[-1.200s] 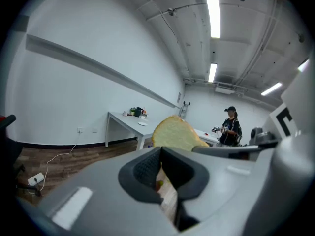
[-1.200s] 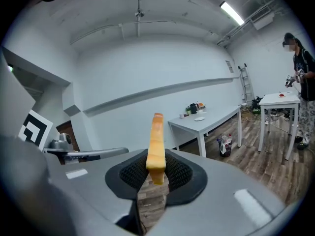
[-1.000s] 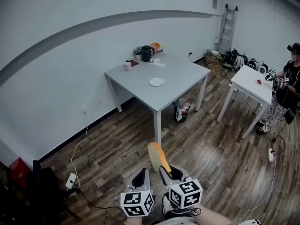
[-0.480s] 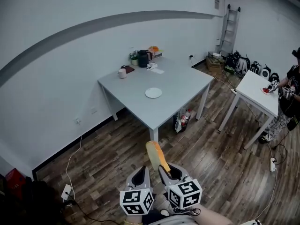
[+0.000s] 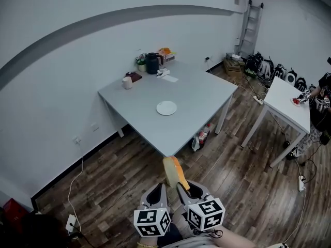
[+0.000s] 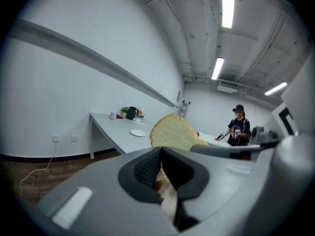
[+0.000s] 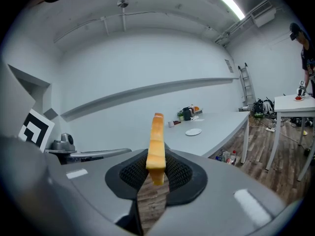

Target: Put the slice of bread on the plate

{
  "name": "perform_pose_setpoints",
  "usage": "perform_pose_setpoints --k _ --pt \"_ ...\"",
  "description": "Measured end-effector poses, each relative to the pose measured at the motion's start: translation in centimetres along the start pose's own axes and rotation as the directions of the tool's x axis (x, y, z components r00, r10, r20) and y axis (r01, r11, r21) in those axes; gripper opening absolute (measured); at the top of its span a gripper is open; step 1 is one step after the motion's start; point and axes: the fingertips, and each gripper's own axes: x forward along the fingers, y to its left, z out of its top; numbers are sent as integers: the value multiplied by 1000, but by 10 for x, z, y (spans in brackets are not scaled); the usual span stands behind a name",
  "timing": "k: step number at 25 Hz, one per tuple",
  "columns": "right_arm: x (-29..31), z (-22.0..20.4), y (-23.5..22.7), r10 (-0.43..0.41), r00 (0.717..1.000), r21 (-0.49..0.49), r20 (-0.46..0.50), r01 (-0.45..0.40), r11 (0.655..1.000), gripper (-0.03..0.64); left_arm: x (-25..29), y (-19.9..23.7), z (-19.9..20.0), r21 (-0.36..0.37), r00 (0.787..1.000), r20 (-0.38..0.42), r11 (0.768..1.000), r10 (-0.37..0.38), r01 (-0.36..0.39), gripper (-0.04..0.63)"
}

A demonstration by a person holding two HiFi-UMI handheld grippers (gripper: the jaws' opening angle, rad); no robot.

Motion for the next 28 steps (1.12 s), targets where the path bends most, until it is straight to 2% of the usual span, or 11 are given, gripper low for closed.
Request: perform_pose_setpoints --k 12,19,28 --pt "181 91 -59 -93 995 31 42 92 995 86 171 90 95 51 995 -13 994 -99 100 8" --pt "249 103 -86 -140 990 50 9 139 989 85 241 129 111 17 991 -46 992 -127 128 8" --pt "315 107 -142 -179 983 76 -47 182 980 86 315 153 109 -5 988 -90 992 -126 126 8"
